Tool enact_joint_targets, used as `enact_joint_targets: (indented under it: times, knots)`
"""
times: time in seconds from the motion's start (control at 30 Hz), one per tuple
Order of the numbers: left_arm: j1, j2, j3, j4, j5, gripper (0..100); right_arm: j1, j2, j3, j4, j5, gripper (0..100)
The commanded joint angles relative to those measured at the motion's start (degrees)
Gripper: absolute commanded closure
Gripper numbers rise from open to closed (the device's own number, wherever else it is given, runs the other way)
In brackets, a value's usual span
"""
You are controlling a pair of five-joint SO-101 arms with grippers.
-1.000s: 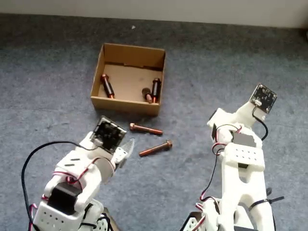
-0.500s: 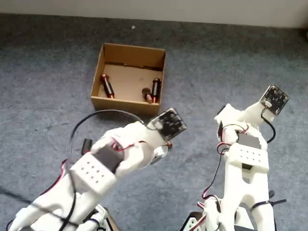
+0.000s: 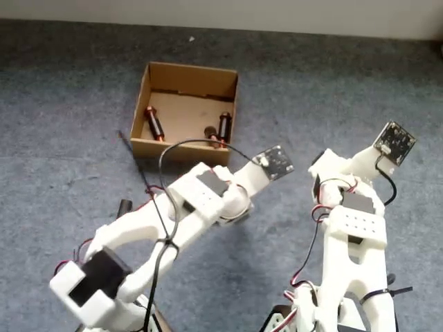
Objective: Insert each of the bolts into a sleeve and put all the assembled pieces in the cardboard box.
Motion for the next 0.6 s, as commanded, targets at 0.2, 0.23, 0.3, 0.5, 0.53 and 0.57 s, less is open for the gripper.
enact_joint_targets:
  times: [0.2, 0.23, 0.3, 0.5, 0.53, 0.57]
  knots:
    - [-1.8, 13.0, -15.5, 8.4, 0.0, 82, 0.3, -1.8, -0.4, -1.4, -0.2, 99.3]
    - [-1.8, 14.2, -16.8, 9.8, 0.0, 82, 0.3, -1.8, -0.4, -1.4, -0.2, 99.3]
    - [-1.6, 16.3, -19.3, 12.6, 0.0, 82, 0.3, -1.8, -0.4, -1.4, -0.2, 99.3]
    - [-1.5, 18.0, -22.0, 16.0, 0.0, 87, 0.3, -1.8, -0.4, -1.4, -0.2, 99.3]
    - [-1.2, 17.4, -22.0, 16.8, 0.0, 87, 0.3, -1.8, -0.4, -1.4, -0.2, 99.3]
    - [-0.7, 16.4, -21.9, 17.6, 0.0, 87, 0.3, -1.8, -0.4, -1.4, -0.2, 99.2]
